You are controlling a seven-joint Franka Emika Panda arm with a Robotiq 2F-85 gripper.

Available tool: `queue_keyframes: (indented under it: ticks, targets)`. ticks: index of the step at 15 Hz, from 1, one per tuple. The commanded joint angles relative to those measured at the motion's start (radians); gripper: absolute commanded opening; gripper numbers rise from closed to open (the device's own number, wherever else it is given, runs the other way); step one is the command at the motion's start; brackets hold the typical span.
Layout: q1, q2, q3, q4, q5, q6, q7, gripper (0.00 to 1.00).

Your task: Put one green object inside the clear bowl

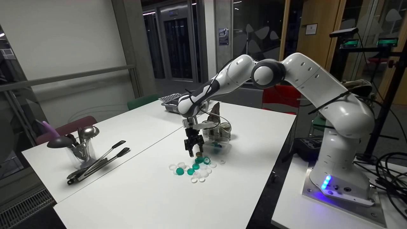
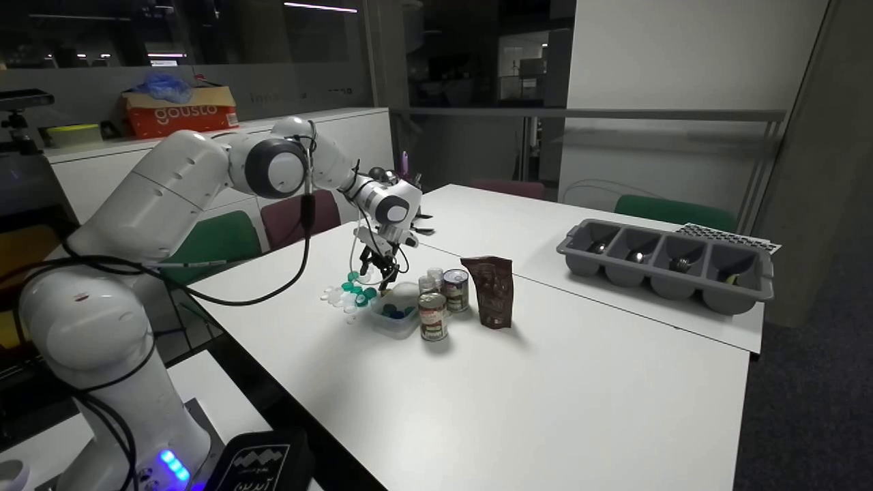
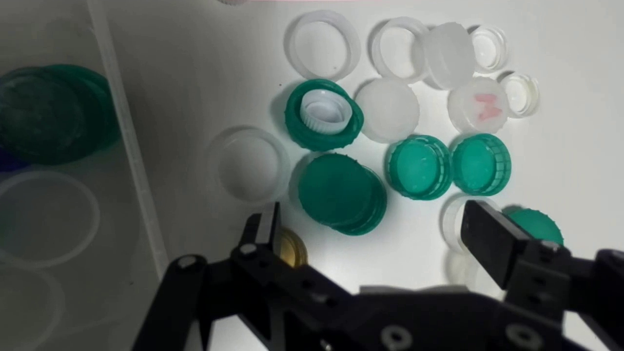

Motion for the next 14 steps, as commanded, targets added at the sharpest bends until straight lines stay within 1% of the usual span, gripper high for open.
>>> queue_keyframes:
  ticks: [1,7,8,10,11,14]
  targets:
    - [-0.018,0.023,0.019,0.054,0.000,-0.063,0.020,1.00]
    - [-0.017,0.043,0.020,0.084,0.000,-0.092,0.021,1.00]
    - [-0.016,0.044,0.020,0.086,0.000,-0.094,0.020,0.90]
    - [-0.017,0.046,0.021,0.092,0.000,-0.099,0.020,0.79]
    - [-0.016,0.044,0.021,0.091,0.000,-0.101,0.020,0.88]
    - [-0.019,0.043,0.020,0.085,0.003,-0.108,0.019,1.00]
